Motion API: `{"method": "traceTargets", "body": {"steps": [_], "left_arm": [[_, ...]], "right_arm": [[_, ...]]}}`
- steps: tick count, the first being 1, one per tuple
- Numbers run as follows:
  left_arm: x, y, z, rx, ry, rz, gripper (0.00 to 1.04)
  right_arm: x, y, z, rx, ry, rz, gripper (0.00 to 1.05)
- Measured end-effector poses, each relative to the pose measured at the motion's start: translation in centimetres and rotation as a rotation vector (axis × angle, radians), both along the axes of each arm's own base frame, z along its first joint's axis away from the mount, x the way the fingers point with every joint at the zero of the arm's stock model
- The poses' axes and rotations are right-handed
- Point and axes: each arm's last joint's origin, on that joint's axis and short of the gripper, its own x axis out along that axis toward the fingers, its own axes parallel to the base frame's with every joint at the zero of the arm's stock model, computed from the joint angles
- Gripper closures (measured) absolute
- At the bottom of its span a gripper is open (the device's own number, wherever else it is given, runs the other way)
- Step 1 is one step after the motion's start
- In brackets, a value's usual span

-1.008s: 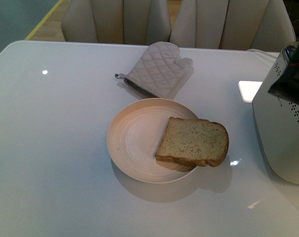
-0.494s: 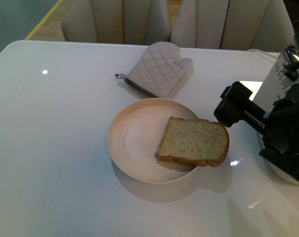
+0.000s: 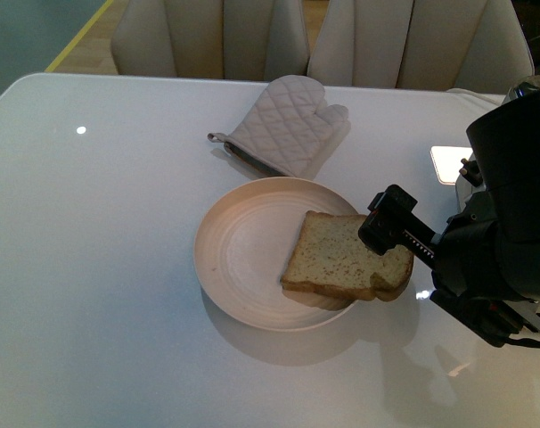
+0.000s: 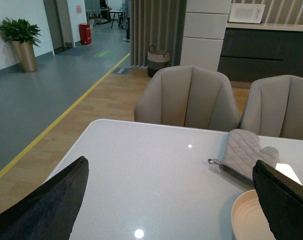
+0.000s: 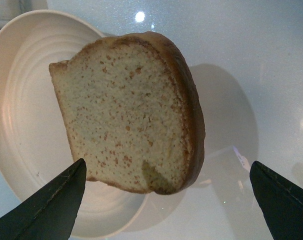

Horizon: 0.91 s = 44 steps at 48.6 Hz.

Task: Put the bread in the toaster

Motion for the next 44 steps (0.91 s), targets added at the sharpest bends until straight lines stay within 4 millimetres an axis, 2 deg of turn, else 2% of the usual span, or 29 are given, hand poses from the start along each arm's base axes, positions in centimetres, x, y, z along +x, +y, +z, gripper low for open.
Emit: {"method": "traceTargets", "body": {"steps": [7,22,27,34,41,44], "left_arm": [[0.0,0.0,0.0,0.0,0.0,0.0,0.07],[0.0,0.0,0.0,0.0,0.0,0.0,0.07],[0.0,0.0,0.0,0.0,0.0,0.0,0.07],[0.0,0.0,0.0,0.0,0.0,0.0,0.07],[0.0,0.0,0.0,0.0,0.0,0.0,0.07],[0.0,0.0,0.0,0.0,0.0,0.0,0.07]], "right_arm": [[0.8,-0.2,-1.3,0.023,-0.01,-0.016,0.09],[2.0,0.0,-2.6,0.065,-0.02,0.001,0.11],[1.9,-0.1,-3.5,0.057,0.006,-0.003,0.33],[1.9,0.0,-3.4,0.063,-0.013,-0.002,0.62],[1.5,-0.2,-1.7,0.067,-0.063,-0.001,0.93],[1.2,-0.3,-0.8,0.066,-0.087,0.0,0.99]]}}
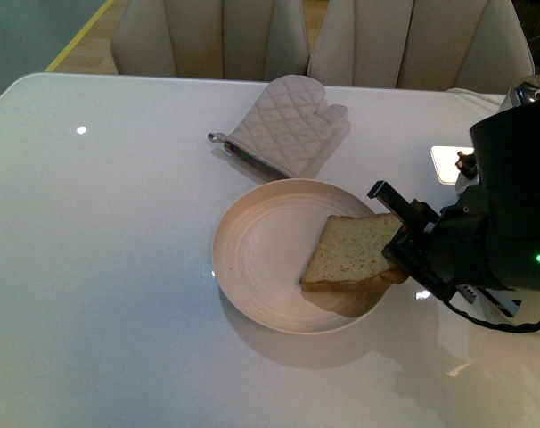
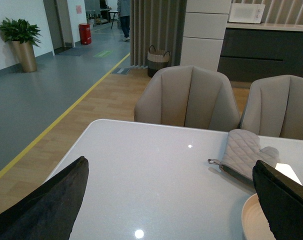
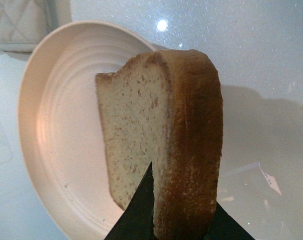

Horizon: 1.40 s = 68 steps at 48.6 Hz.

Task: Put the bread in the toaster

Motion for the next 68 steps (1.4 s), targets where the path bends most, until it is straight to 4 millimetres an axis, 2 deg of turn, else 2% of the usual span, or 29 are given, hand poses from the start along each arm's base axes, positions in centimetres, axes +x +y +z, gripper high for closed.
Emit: {"method": "traceTargets", "body": {"steps": [9,14,23,26,29,32,38,47,61,68], "left_arm": [[0.0,0.0,0.0,0.0,0.0,0.0,0.07],[0.0,0.0,0.0,0.0,0.0,0.0,0.07],[0.0,0.0,0.0,0.0,0.0,0.0,0.07],[0.0,0.0,0.0,0.0,0.0,0.0,0.07],[0.0,0.0,0.0,0.0,0.0,0.0,0.07],[0.0,0.0,0.0,0.0,0.0,0.0,0.07],[0.0,0.0,0.0,0.0,0.0,0.0,0.07],[0.0,0.0,0.0,0.0,0.0,0.0,0.07],[0.0,0.0,0.0,0.0,0.0,0.0,0.07],[0.0,0.0,0.0,0.0,0.0,0.0,0.07]], "right_arm": [[-0.8,-0.5,3.2,-0.015,-0.077,0.014,1.01],[-1.1,-0.9,6.0,-0.027,-0.134,0.027,1.01],[-1.8,-2.4,13.0,-0.15,-0.281,0.032,1.01],[-1.9,-3.1,15.9,-0.201,-0.346,0.04,1.01],[-2.4,-4.5,20.4,-0.334,-0.428,0.028,1.01],[-2.8,-5.7,23.9,-0.451,-0.476,0.038,1.01],[-2.7,-7.1,27.1,-0.59,-0.495,0.078,1.01],[-1.8,-9.2,28.2,-0.724,-0.417,0.186,1.01],[-1.4,-11.4,27.0,-0.776,-0.275,0.217,1.01],[-1.4,-11.5,26.4,-0.764,-0.248,0.205,1.01]]}}
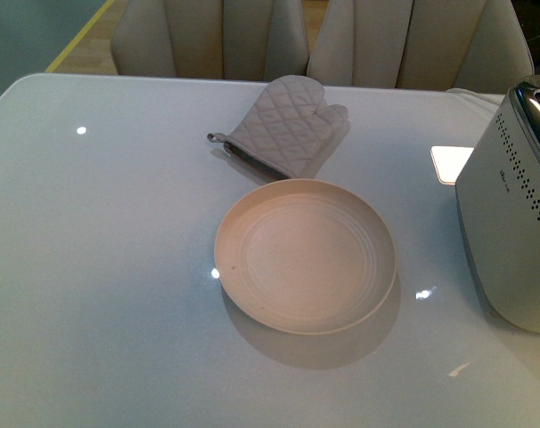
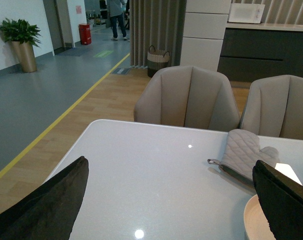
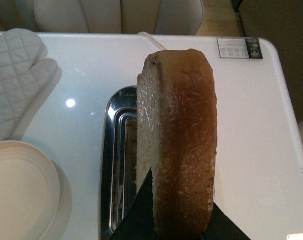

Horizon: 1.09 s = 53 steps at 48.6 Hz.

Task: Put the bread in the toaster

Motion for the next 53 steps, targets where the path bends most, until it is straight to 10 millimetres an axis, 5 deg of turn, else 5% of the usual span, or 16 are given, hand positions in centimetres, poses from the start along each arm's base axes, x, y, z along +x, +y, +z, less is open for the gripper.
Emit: {"method": "traceTargets", "body": {"steps": [39,53], "left_arm": [[0.0,0.0,0.0,0.0,0.0,0.0,0.07],[0.0,0.0,0.0,0.0,0.0,0.0,0.07]], "right_arm": [[2.7,0.7,-8.7,-0.016,0.245,-0.05,1.0],[2.6,0.6,-9.0,-0.008,0.187,-0.055,0.56]]}}
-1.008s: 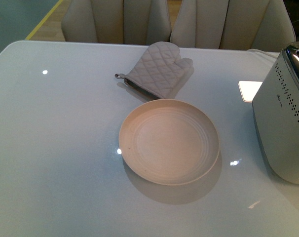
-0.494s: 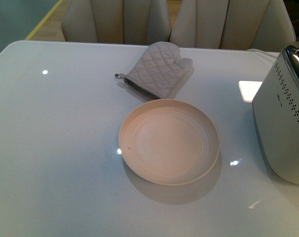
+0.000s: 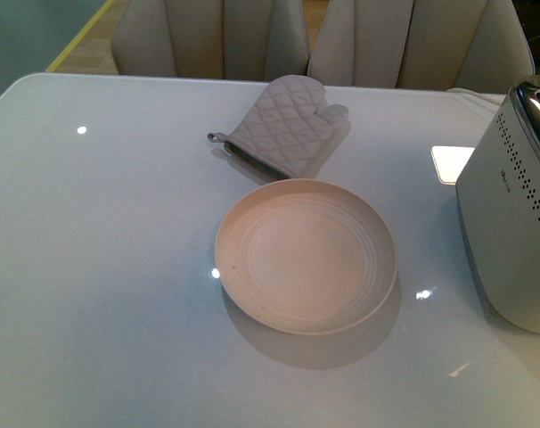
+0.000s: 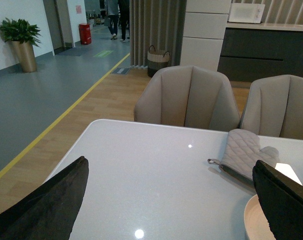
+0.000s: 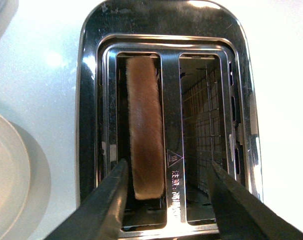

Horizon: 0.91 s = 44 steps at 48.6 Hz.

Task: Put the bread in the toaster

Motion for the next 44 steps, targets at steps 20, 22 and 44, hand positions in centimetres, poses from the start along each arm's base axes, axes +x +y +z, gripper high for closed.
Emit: {"method": "traceTargets", "body": {"steps": [20,22,44], "left_arm": [[0.0,0.0,0.0,0.0,0.0,0.0,0.07],[0.0,0.0,0.0,0.0,0.0,0.0,0.07],[0.0,0.0,0.0,0.0,0.0,0.0,0.07]], "right_arm": [[-6.8,-0.4,6.1,0.033,-0.458,0.001,0.1],[-7.9,-0.3,6.3,0.076,-0.601,0.086,0.17],[-14.4,0.9,0.3,0.089,-0.823,0.216,1.01]]}}
